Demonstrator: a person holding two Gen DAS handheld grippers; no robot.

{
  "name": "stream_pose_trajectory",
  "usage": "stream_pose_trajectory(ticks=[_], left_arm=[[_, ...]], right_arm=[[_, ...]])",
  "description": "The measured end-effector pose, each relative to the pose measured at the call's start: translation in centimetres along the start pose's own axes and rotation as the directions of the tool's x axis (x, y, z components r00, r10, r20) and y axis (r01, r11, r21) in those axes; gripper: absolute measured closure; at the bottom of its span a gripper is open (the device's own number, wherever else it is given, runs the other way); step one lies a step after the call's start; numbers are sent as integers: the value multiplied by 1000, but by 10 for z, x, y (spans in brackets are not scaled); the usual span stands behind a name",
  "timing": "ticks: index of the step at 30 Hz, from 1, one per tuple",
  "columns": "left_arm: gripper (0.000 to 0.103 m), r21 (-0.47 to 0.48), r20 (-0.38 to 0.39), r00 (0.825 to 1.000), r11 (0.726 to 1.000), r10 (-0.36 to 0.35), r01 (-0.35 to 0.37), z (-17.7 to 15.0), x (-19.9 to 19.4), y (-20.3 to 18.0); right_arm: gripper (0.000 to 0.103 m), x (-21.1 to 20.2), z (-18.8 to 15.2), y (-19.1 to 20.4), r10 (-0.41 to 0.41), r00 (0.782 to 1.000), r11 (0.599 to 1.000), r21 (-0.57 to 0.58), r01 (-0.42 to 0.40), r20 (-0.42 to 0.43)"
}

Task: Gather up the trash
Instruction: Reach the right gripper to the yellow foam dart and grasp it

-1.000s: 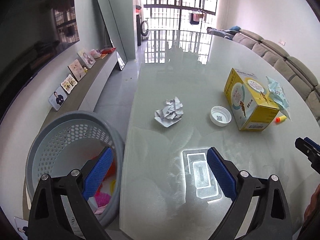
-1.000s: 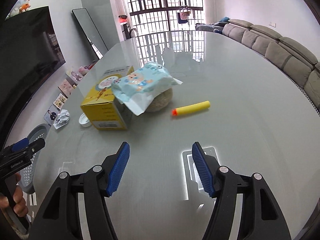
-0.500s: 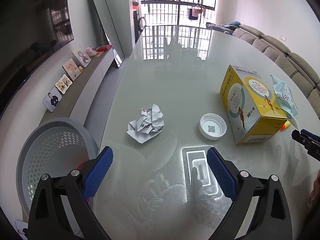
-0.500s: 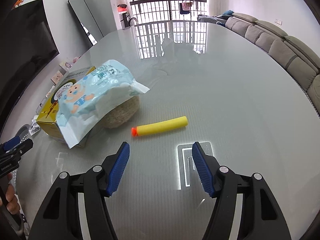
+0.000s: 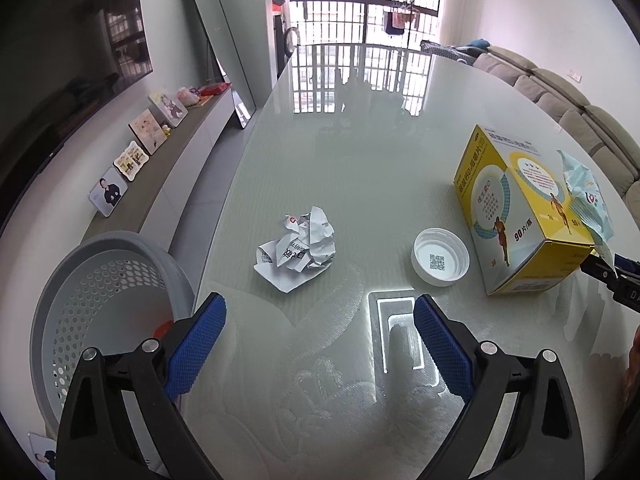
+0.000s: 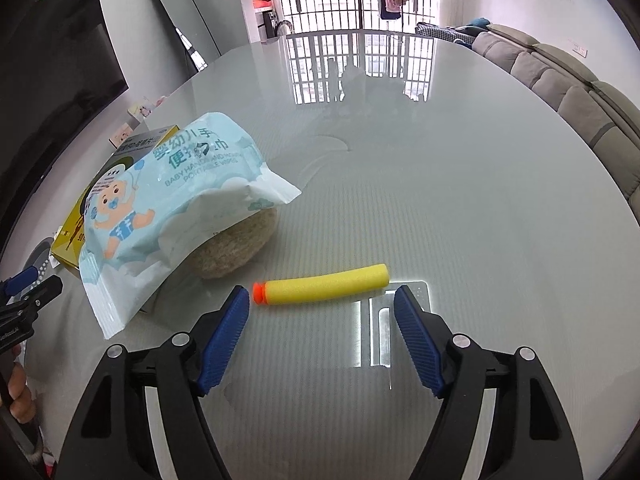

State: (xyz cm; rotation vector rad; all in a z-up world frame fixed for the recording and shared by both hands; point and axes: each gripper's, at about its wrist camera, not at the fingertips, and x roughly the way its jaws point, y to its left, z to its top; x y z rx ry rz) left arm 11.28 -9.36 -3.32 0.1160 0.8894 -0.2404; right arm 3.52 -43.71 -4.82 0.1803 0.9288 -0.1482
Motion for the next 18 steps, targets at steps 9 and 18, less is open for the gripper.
stream_pose_trajectory(ticks=[9, 18], left_arm=[[10, -7, -1, 1000, 1000, 4, -4, 0, 1, 2], [10, -16, 0, 1000, 1000, 9, -9, 0, -1, 8]], right_arm=[[30, 10, 9, 4, -31, 1000, 999, -33, 30, -6], [35, 12, 7, 12, -49, 999, 996, -70, 49, 5]])
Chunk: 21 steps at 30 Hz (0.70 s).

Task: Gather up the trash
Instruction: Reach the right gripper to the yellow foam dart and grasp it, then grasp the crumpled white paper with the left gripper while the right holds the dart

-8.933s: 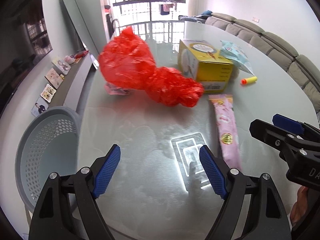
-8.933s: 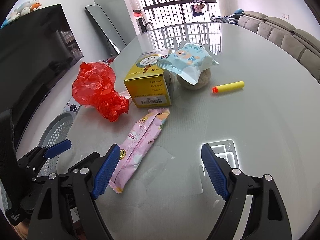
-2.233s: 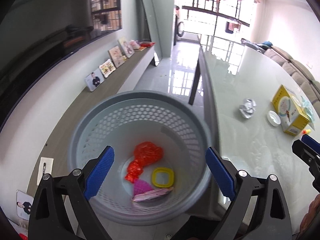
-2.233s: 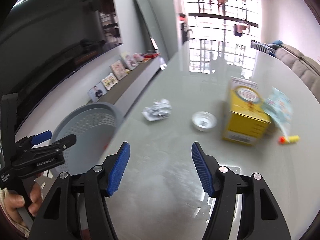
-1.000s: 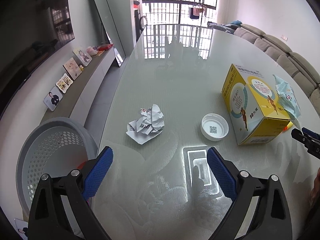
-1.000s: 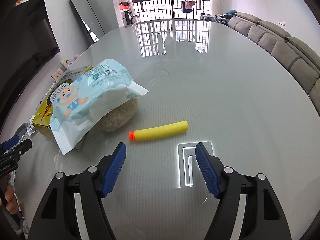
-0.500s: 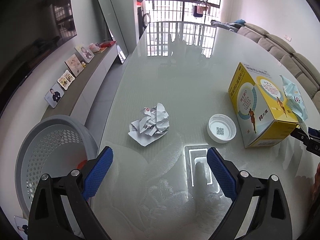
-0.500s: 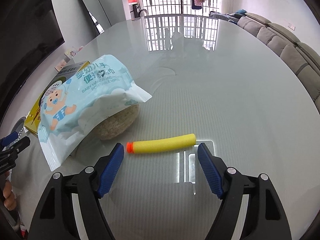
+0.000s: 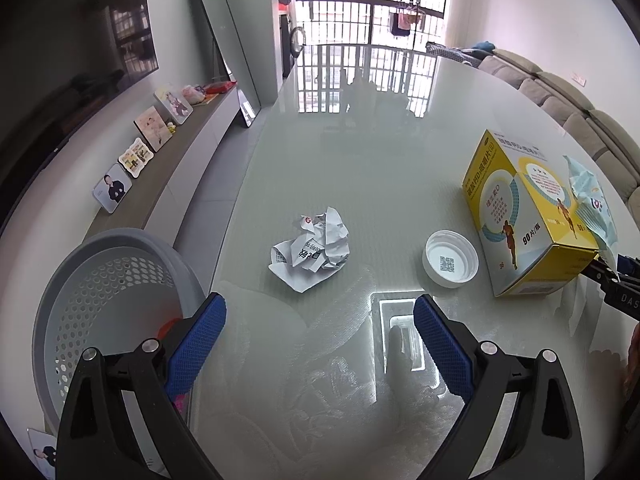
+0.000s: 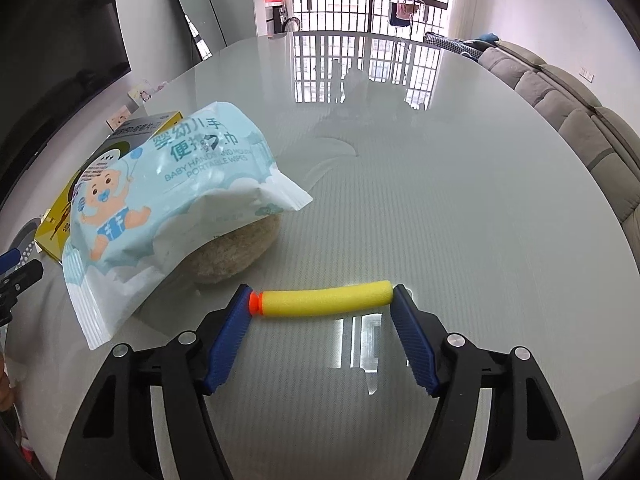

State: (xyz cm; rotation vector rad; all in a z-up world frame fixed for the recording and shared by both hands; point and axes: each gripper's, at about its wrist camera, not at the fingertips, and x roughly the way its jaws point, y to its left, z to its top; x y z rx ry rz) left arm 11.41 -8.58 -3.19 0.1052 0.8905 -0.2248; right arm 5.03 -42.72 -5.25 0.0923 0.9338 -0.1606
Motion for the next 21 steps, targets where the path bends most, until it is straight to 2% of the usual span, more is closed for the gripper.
stream_pose_trajectory(ticks=[14, 21], left_arm=[[10, -41, -4, 1000, 999, 22, -22, 12, 2, 10], [10, -58, -41, 999, 998, 8, -10, 22, 23, 13]], right_arm=[[36, -28, -12, -1, 3, 997, 998, 70, -8, 77], [36, -31, -15, -7, 34, 996, 995, 89, -41, 83]])
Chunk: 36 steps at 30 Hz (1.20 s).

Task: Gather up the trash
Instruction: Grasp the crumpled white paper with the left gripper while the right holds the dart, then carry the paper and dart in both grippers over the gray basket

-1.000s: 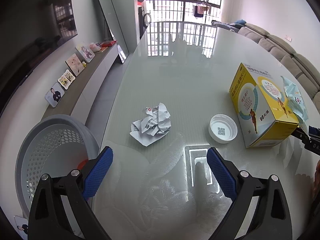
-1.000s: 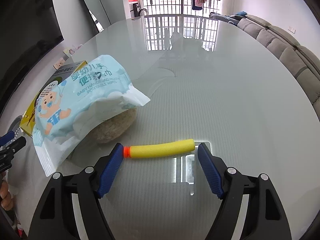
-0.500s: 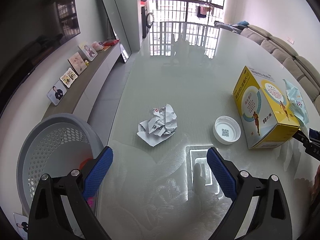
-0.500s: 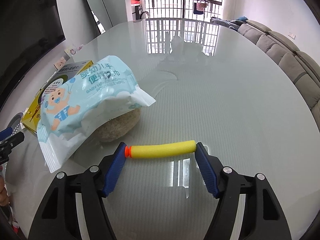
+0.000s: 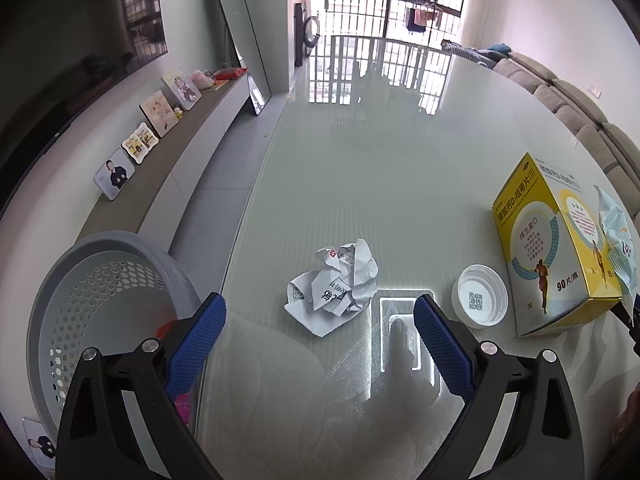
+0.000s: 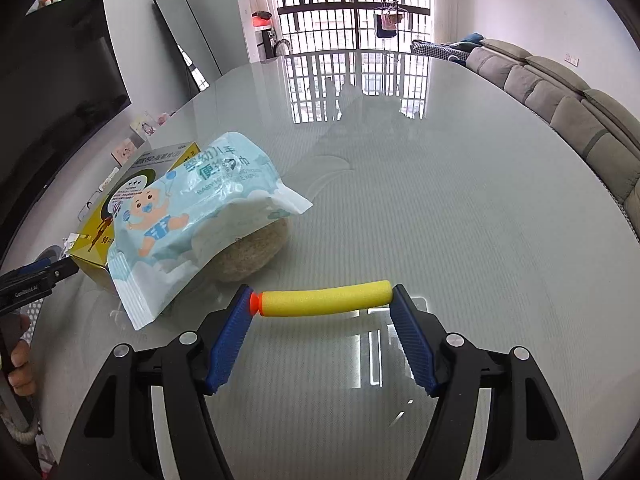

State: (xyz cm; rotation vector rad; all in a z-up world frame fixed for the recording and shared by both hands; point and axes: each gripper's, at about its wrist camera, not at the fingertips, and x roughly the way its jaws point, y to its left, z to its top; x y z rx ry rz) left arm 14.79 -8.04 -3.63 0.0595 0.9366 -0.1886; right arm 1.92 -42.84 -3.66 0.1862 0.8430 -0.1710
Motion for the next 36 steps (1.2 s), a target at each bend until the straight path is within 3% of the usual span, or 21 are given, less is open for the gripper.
stream_pose_trajectory(ticks=[3, 13, 23, 36], left_arm=[[16, 4, 5, 1000, 1000, 12, -12, 3, 4, -2], [68, 28, 12, 1000, 1000, -13, 13, 5, 7, -3], [70, 46, 36, 999, 999, -28, 26, -11, -12, -2], [69, 65, 77, 995, 997, -57, 52, -34, -49, 18]], right_arm=[[36, 1, 0, -2, 9, 1000, 1000, 8, -9, -2], [36, 4, -2, -6, 15, 1000, 1000, 9, -15, -4], [36, -8, -12, -2, 10, 1000, 999, 41, -10, 7], [36, -50, -57, 28, 28, 999, 996, 84, -26, -16]])
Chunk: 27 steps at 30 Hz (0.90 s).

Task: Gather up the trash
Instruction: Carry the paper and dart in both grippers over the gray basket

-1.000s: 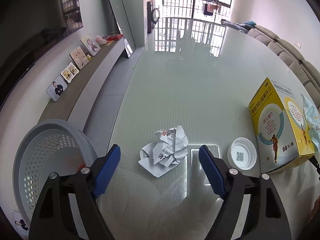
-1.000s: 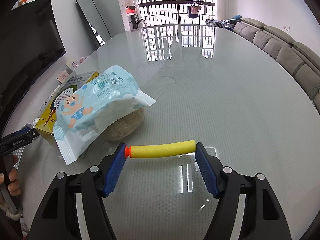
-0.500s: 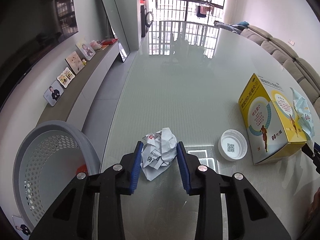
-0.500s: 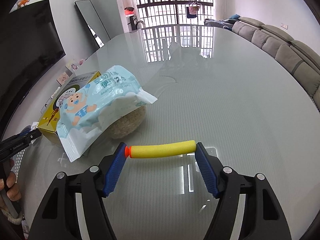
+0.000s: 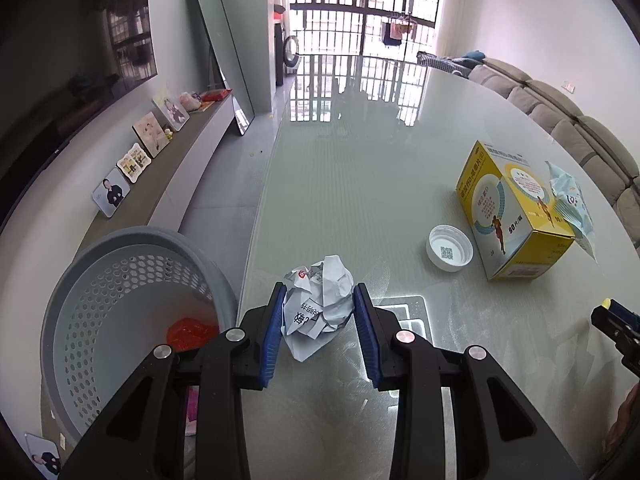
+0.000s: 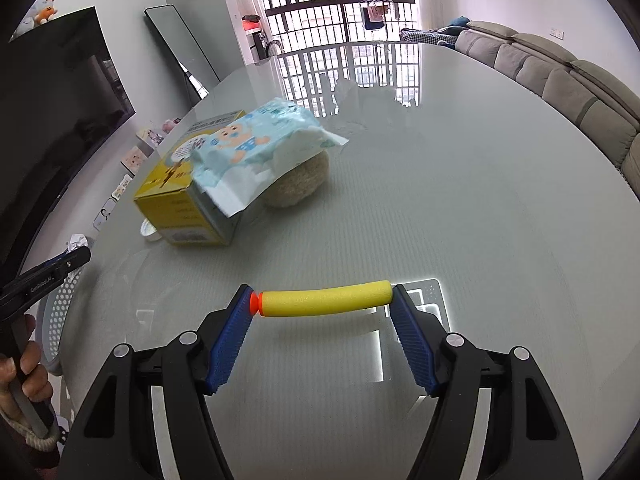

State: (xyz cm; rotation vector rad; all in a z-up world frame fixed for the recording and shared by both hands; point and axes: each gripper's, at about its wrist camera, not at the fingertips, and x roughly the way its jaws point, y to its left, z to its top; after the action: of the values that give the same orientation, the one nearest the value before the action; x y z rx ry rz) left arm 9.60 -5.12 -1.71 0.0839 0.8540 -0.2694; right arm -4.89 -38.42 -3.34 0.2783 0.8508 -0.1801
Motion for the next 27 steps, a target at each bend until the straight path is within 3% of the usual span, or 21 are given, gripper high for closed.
stream_pose_trajectory(ticks=[7, 12, 19, 27], left_arm=[[69, -14, 19, 1000, 1000, 19, -19, -18, -20, 27], [69, -64, 26, 998, 996, 63, -61, -31, -32, 64], [69, -149, -5, 986, 975, 165, -164, -52, -40, 125], [69, -248, -61, 969, 936, 240, -248, -70, -38, 184]], right_arm=[[36, -8, -17, 61, 97, 995, 992, -85, -98, -19], [36, -3, -15, 121, 192, 981, 965, -178, -194, -32], [36, 14, -7, 213, 315, 945, 886, -330, -325, -85], [36, 40, -2, 302, 391, 902, 780, -455, -429, -182]])
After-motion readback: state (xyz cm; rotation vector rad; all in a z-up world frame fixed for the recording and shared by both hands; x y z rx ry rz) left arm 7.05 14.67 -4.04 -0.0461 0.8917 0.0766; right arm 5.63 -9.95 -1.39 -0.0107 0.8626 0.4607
